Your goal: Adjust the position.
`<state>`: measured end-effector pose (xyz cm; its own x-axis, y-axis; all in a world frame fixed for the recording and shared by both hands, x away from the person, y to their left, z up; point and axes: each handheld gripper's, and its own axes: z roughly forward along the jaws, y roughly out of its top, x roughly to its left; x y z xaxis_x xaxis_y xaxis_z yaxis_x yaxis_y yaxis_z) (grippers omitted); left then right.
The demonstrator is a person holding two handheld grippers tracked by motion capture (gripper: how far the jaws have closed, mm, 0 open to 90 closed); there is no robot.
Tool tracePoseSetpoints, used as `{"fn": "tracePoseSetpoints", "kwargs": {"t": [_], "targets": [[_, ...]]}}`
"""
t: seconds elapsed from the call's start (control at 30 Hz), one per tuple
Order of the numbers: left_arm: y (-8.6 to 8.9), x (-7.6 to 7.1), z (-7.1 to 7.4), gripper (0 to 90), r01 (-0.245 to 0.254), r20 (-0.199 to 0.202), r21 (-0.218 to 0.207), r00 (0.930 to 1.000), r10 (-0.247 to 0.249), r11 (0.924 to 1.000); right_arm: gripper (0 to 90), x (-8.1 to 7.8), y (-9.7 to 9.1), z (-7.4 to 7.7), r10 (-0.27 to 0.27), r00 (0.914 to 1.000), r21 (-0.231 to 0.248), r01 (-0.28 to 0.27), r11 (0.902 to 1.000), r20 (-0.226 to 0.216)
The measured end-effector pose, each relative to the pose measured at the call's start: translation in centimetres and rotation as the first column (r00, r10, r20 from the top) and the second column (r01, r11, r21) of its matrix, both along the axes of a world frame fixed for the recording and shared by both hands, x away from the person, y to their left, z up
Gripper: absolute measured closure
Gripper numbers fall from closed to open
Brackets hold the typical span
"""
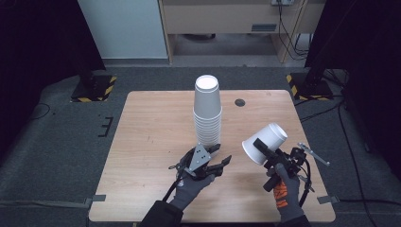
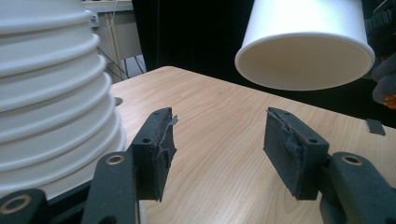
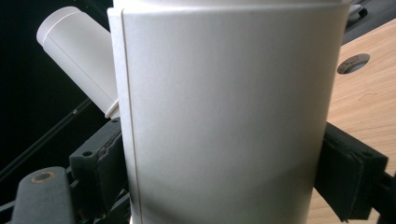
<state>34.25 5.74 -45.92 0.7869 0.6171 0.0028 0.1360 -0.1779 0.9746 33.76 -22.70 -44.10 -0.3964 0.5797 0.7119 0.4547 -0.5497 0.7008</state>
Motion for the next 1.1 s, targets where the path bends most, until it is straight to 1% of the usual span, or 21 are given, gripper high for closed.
{"fn": "tracePoseSetpoints", "kwargs": {"t": [0.07, 0.17, 0.4, 0.43, 0.57, 0.6, 0.67, 0.7, 0.97, 1.1], "targets": [[-0.4, 0.1, 0.0, 42.9, 0.006, 0.001, -0.006, 1.0000, -0.006, 1.0000, 15.4, 0.0, 0.1, 0.0, 0.002, 1.0000, 0.000, -0.002, 1.0000, -0.002], [-0.9, 0.3, 0.0, 43.6, 0.014, 0.006, -0.005, 0.9999, -0.014, 0.9999, 15.4, 0.0, 0.1, -0.1, 0.004, 1.0000, -0.004, -0.004, 1.0000, 0.001], [-1.9, 0.7, -0.1, 44.8, 0.024, 0.019, -0.019, 0.9995, -0.024, 0.9995, 15.4, 0.0, 0.3, -0.2, 0.010, 0.9999, 0.005, -0.010, 0.9999, -0.009], [-2.0, 0.8, -0.1, 45.0, 0.027, 0.020, -0.016, 0.9994, -0.027, 0.9995, 15.3, 0.0, 0.3, -0.3, 0.012, 0.9999, 0.002, -0.012, 0.9999, -0.012], [-2.7, 1.0, -0.3, 45.5, 0.034, 0.029, -0.023, 0.9990, -0.033, 0.9992, 15.3, 0.0, 0.4, -0.5, 0.017, 0.9997, 0.018, -0.017, 0.9997, -0.016], [-2.9, 1.1, -0.4, 45.5, 0.037, 0.028, -0.026, 0.9989, -0.036, 0.9990, 15.4, 0.0, 0.5, -0.4, 0.021, 0.9995, 0.027, -0.020, 0.9994, -0.026], [-3.2, 1.1, -0.5, 45.5, 0.038, 0.033, -0.028, 0.9988, -0.037, 0.9989, 15.3, 0.0, 0.5, -0.6, 0.021, 0.9995, 0.027, -0.020, 0.9994, -0.025], [-3.4, 1.2, -0.6, 45.5, 0.040, 0.033, -0.028, 0.9987, -0.039, 0.9988, 15.4, 0.0, 0.6, -0.6, 0.026, 0.9992, 0.039, -0.025, 0.9989, -0.031], [-4.2, 1.7, -0.8, 45.9, 0.041, 0.042, -0.051, 0.9984, -0.039, 0.9979, 15.4, 0.0, 0.7, -0.9, 0.032, 0.9987, 0.051, -0.029, 0.9983, -0.041], [-4.6, 1.8, -0.8, 46.4, 0.044, 0.052, -0.046, 0.9978, -0.041, 0.9980, 15.4, 0.0, 0.8, -1.1, 0.038, 0.9980, 0.069, -0.034, 0.9970, -0.051]]}}
